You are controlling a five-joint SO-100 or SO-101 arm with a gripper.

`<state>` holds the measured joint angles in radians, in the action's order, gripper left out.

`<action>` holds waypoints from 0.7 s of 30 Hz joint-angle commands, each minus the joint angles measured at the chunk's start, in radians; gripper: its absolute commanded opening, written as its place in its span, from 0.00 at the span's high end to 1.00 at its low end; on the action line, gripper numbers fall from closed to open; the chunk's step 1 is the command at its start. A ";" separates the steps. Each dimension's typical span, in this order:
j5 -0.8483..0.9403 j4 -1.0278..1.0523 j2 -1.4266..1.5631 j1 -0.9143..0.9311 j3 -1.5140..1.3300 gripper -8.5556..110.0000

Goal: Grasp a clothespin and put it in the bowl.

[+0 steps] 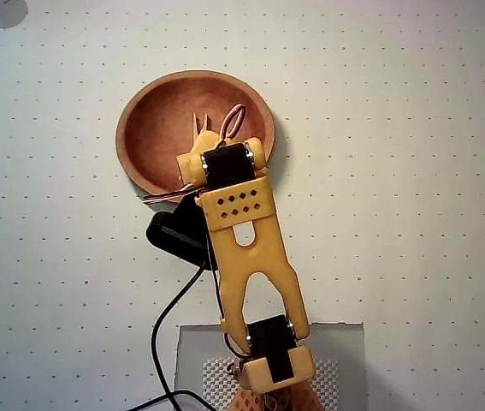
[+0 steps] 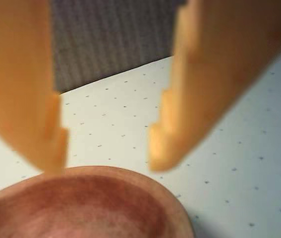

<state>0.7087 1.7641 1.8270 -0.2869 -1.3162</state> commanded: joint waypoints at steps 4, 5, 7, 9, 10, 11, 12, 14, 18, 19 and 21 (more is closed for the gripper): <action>-0.414 0.020 0.164 -0.008 -0.011 0.94; -0.463 0.020 0.166 -0.006 -0.005 0.94; -0.583 0.020 0.181 -0.006 -0.003 0.94; -0.690 0.020 0.198 0.000 -0.020 0.94; -0.729 0.020 0.189 0.003 -0.025 0.94; -0.753 0.020 0.186 0.005 -0.029 0.94; -0.765 0.018 0.186 0.006 -0.035 0.94; -0.765 -0.008 0.201 0.006 -0.046 0.94; -0.764 -0.115 0.227 0.032 -0.091 0.94; -0.764 -0.170 0.255 0.063 -0.135 0.94; -0.764 -0.253 0.311 0.103 -0.210 0.94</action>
<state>-0.0430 1.6337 2.0295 -0.2362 -1.4634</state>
